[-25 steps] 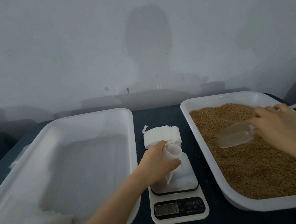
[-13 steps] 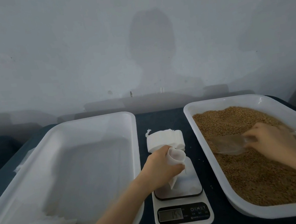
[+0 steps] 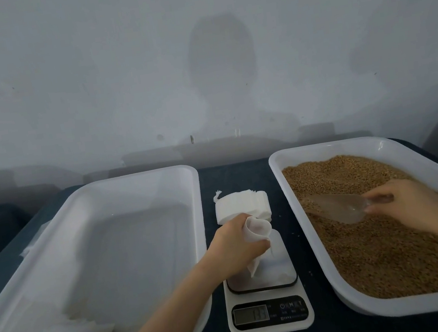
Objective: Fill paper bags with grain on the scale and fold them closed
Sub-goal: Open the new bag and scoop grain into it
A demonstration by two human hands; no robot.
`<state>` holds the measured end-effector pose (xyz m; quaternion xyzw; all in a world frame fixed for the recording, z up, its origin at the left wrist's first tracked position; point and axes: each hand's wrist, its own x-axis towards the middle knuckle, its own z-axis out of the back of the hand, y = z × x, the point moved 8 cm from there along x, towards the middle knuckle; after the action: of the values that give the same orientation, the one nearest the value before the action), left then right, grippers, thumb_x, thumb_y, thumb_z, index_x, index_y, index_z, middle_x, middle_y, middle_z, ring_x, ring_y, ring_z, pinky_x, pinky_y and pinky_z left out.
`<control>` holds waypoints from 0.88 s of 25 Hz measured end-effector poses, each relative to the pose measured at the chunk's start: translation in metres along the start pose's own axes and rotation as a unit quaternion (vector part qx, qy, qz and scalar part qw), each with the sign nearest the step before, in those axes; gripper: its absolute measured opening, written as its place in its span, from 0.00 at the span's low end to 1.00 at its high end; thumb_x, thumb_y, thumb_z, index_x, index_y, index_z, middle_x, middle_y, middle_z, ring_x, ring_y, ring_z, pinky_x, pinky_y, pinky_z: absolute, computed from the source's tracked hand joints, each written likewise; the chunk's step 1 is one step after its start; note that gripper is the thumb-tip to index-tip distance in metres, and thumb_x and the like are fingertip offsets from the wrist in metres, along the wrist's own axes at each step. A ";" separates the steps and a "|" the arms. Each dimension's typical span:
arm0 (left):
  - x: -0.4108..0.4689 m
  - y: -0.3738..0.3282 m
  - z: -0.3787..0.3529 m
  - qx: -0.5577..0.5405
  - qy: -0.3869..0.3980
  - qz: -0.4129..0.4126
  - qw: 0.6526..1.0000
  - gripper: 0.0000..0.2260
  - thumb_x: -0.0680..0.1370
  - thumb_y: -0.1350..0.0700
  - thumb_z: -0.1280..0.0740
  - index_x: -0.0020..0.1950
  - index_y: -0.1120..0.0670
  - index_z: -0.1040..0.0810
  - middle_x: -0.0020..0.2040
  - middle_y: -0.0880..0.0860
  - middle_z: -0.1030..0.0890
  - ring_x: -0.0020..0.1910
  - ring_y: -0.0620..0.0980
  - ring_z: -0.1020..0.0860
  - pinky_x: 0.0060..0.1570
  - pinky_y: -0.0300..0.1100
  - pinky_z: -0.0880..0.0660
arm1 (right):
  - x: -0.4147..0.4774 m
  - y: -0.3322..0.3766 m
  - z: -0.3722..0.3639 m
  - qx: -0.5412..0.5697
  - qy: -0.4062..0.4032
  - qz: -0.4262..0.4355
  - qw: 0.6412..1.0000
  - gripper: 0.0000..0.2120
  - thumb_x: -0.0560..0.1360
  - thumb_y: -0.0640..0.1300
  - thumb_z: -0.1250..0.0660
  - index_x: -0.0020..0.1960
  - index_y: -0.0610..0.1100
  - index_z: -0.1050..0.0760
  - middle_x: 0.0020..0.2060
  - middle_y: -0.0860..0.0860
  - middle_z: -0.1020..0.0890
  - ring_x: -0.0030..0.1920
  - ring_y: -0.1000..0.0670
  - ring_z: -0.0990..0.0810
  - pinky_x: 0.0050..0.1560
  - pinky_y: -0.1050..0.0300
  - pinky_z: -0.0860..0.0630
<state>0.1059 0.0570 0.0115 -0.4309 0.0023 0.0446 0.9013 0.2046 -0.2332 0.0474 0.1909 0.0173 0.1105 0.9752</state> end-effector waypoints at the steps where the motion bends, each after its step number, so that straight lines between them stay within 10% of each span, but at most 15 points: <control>1: 0.000 0.000 0.000 0.000 -0.001 0.000 1.000 0.18 0.73 0.49 0.29 0.60 0.48 0.28 0.49 0.45 0.24 0.44 0.41 0.25 0.39 0.31 0.30 | -0.001 -0.001 0.001 0.008 -0.001 -0.003 1.000 0.14 0.70 0.51 0.29 0.55 0.55 0.21 0.56 0.51 0.21 0.52 0.52 0.25 0.60 0.45 0.28; 17: 0.000 0.000 -0.001 -0.017 0.003 -0.006 1.000 0.19 0.72 0.50 0.29 0.61 0.46 0.29 0.46 0.40 0.26 0.44 0.40 0.26 0.38 0.29 0.31 | -0.012 0.041 0.032 0.066 -0.011 0.091 0.994 0.14 0.67 0.50 0.28 0.45 0.67 0.26 0.45 0.61 0.20 0.45 0.61 0.24 0.43 0.63 0.28; 22: -0.001 -0.001 -0.003 -0.039 0.013 -0.010 0.999 0.24 0.70 0.49 0.28 0.64 0.47 0.29 0.52 0.45 0.24 0.48 0.43 0.24 0.44 0.34 0.27 | -0.014 0.091 0.032 0.046 0.007 0.176 0.983 0.14 0.65 0.52 0.28 0.49 0.66 0.24 0.43 0.63 0.21 0.47 0.61 0.22 0.55 0.53 0.22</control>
<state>0.1053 0.0538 0.0103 -0.4662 0.0078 0.0297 0.8841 0.1744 -0.1661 0.1108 0.2344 -0.0051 0.2806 0.9307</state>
